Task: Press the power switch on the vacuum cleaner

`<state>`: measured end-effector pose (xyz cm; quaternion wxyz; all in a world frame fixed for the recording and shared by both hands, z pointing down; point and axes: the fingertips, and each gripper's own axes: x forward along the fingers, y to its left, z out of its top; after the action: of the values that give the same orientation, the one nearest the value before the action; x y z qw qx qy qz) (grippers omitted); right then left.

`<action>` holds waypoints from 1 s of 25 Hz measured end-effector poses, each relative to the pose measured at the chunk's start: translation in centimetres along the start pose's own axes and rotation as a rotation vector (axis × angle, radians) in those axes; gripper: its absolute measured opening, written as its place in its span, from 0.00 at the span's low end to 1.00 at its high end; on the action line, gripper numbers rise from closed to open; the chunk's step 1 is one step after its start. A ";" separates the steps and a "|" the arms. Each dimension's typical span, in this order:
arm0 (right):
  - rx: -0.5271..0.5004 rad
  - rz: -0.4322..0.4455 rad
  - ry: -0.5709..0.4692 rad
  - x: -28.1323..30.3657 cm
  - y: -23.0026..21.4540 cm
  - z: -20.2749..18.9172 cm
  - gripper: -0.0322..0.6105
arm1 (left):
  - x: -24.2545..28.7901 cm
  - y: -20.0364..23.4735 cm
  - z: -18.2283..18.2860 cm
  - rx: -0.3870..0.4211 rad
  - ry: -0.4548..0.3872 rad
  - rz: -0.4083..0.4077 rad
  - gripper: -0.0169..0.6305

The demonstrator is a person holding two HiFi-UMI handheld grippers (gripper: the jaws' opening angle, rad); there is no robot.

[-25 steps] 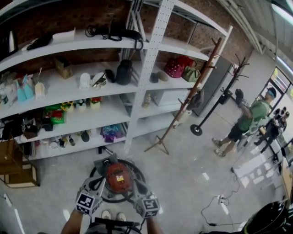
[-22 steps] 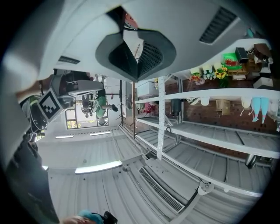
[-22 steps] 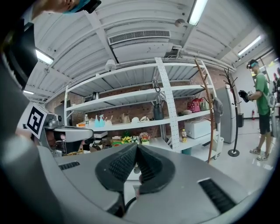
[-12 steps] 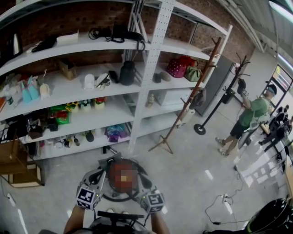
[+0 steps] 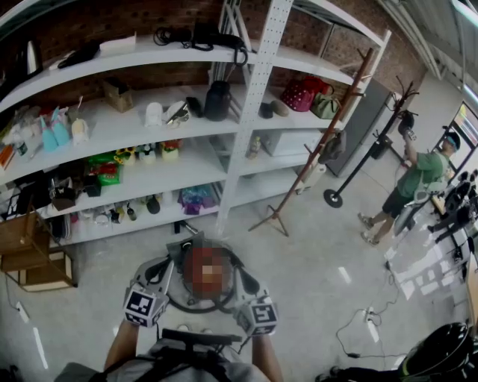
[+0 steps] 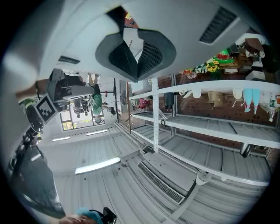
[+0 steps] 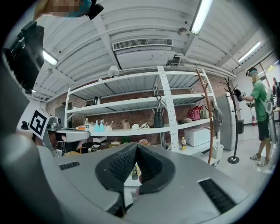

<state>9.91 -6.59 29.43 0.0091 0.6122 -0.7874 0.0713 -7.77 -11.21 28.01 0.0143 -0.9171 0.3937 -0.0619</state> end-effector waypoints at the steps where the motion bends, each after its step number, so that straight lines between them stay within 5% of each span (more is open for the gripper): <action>1: -0.003 0.001 -0.005 0.0 0.0 0.0 0.06 | 0.0 0.1 0.1 0.004 -0.003 0.003 0.04; 25: -0.006 -0.005 -0.002 -0.2 0.1 -0.1 0.06 | 0.2 -0.1 0.0 0.018 0.003 0.016 0.04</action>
<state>9.81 -6.35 29.46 0.0106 0.6144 -0.7860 0.0683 -7.55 -11.33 28.06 0.0226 -0.9136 0.4006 -0.0665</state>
